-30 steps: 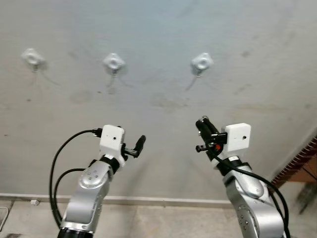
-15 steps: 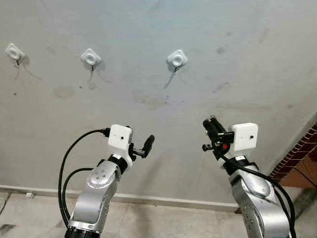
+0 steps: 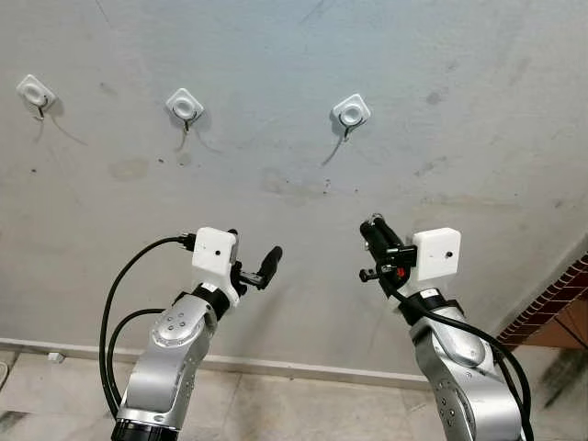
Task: Hang keys on a hook
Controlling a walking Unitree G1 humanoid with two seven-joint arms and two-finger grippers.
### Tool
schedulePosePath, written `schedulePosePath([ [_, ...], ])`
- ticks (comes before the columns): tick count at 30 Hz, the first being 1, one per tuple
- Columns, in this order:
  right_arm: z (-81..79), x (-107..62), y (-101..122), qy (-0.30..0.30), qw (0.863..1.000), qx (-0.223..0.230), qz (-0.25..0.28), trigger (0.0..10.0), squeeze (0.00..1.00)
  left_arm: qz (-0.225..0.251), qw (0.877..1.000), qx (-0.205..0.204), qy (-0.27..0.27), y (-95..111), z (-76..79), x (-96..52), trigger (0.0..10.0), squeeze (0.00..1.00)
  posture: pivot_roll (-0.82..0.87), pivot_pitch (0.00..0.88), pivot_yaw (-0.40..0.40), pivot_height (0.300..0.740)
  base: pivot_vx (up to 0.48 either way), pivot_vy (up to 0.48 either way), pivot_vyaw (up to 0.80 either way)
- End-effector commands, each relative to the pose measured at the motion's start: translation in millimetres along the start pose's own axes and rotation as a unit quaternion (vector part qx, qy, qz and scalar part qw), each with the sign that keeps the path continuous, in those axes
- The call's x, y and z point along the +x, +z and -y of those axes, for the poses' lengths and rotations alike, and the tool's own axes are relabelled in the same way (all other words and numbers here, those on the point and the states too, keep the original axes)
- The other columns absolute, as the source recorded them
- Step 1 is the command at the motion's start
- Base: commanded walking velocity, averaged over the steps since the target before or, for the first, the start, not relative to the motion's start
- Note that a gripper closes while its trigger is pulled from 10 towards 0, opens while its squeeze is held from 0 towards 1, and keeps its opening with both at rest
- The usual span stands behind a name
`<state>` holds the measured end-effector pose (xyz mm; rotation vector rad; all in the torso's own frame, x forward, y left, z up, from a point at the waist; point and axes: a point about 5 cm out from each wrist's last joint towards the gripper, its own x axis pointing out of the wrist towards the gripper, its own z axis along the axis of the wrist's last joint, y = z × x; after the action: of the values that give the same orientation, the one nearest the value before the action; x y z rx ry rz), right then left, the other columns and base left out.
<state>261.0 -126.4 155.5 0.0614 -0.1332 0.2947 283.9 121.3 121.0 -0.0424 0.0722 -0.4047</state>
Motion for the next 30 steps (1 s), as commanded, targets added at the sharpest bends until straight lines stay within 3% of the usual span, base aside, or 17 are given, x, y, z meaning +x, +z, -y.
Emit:
schedulePosePath([
  [1, 0.2, -0.8, 12.8, 0.001, 1.0, -0.01, 0.026, 10.0, 0.0, 0.023, 1.0, 0.011, 0.006, 11.1, -4.2, -1.9, 10.0, 0.0, 0.08, 0.0, -0.007, 0.74, 0.277, 0.0, 0.0],
  [7, -0.2, -21.3, 9.2, 0.01, 1.0, -0.013, 0.003, 10.0, 0.0, 0.012, 1.0, 0.019, 0.02, 11.7, -17.1, -24.8, 10.0, 0.0, 0.1, 0.0, -0.016, 0.74, 0.274, 0.0, 0.0],
  [10, 3.8, -38.3, 5.8, 0.002, 1.0, -0.008, -0.019, 10.0, 0.0, -0.013, 0.999, 0.032, 0.038, 0.5, -28.4, -45.0, 10.0, 0.0, 0.1, 0.0, -0.025, 0.74, 0.274, 0.0, 0.0],
  [18, 14.5, -60.9, 2.1, -0.01, 0.999, -0.016, -0.05, 10.0, 0.0, -0.052, 0.996, 0.046, 0.058, -13.5, -41.2, -73.3, 10.0, 0.0, 0.11, 0.0, -0.039, 0.74, 0.259, 0.0, 0.0],
  [22, 17.1, -65.7, 0.1, -0.013, 0.998, -0.018, -0.058, 10.0, 0.0, -0.056, 0.996, 0.048, 0.057, -14.9, -41.3, -76.1, 10.0, 0.0, 0.11, 0.0, -0.04, 0.74, 0.255, 0.0, 0.0],
  [30, 14.5, -68.3, 1.1, -0.01, 0.998, -0.017, -0.063, 10.0, 0.0, -0.046, 0.997, 0.051, 0.038, -10.5, -35.5, -67.7, 10.0, 0.0, 0.11, 0.0, -0.038, 0.74, 0.065, 0.0, 0.0],
])
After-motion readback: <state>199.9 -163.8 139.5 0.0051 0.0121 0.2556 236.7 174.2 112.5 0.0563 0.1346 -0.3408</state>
